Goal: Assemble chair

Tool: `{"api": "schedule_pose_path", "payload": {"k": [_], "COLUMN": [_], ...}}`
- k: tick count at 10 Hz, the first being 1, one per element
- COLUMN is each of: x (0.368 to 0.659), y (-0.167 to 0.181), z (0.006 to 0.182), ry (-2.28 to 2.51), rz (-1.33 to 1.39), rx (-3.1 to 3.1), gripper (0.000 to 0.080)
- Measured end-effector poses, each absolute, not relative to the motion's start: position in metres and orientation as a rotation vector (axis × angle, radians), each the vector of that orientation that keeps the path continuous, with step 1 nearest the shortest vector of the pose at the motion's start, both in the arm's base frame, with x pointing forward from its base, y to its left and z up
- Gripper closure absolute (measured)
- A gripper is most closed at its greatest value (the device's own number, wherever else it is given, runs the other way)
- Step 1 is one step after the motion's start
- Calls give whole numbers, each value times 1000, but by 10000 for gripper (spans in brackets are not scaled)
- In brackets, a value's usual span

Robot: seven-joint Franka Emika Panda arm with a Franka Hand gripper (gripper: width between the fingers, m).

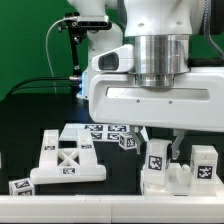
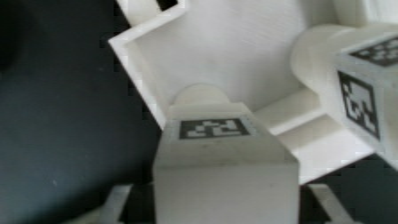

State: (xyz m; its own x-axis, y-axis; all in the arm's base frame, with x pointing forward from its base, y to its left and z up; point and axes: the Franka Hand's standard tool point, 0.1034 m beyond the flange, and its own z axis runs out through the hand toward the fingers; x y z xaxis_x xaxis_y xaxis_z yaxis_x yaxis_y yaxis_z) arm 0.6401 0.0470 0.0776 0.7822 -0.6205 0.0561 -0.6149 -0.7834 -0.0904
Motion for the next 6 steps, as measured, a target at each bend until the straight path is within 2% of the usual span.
{"api": "schedule_pose_path", "payload": {"k": [3, 6], "x": [642, 645], "y": [43, 41], "z": [76, 76], "ry": [1790, 1912], "rz": [-85, -84], "rx": [-2434, -2304], "gripper": [515, 515]}}
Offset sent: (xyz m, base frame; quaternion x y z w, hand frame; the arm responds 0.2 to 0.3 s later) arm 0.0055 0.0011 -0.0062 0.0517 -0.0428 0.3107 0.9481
